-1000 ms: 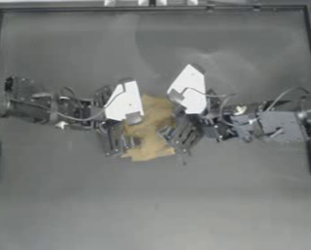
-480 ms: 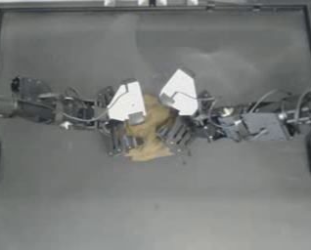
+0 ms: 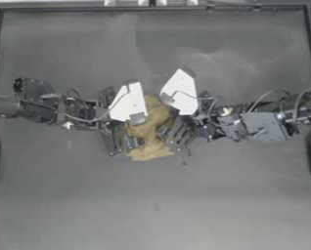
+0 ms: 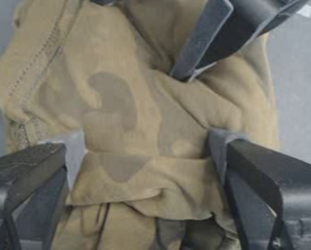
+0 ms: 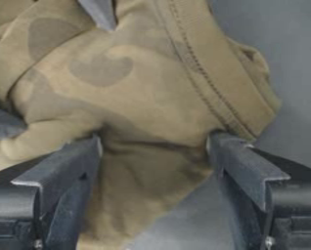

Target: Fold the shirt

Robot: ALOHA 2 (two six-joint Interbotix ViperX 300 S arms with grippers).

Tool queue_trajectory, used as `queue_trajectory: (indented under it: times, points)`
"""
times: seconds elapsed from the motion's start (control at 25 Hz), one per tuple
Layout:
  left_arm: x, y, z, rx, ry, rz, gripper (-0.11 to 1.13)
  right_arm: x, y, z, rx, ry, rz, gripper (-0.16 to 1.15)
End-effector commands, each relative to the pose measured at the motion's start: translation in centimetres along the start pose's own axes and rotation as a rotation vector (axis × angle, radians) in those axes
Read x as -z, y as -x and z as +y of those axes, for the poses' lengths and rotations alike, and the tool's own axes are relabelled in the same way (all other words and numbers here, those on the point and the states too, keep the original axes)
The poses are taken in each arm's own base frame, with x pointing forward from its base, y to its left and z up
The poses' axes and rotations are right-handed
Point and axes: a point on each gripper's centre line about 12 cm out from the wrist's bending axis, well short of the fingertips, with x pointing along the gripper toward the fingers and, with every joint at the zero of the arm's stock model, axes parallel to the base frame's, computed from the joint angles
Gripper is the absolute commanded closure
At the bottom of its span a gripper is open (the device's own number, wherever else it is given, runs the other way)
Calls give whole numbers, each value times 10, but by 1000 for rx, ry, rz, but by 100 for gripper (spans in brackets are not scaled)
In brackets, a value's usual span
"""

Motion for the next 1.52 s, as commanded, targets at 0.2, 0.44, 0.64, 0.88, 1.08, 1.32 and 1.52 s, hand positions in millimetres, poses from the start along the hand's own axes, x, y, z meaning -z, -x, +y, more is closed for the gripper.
queue_trajectory:
  times: [0.2, 0.44, 0.64, 0.88, 1.08, 1.32, 1.52]
  points:
    - [4, -5, -15, 23, -20, 19, -1, 10, 9, 14, -9, 7, 16, 4]
    - [3, -4, -30, 52, -21, 1, -1, 18, 20, 23, -2, 20, 25, 4]
    - [1, -2, -41, 76, -9, -20, -1, 22, 30, 25, -9, 9, 30, 4]
    - [1, 2, -58, 106, -13, -24, -1, 31, 35, 36, -30, 7, 47, 4]
    - [4, 4, -70, 127, -14, -15, -1, 39, 40, 48, -35, 19, 59, 4]
    - [3, 10, -80, 143, -20, -11, 0, 40, 48, 56, -60, 26, 52, 4]
    - [1, 17, -79, 139, -25, -4, 0, 38, 51, 56, -67, 32, 42, 4]
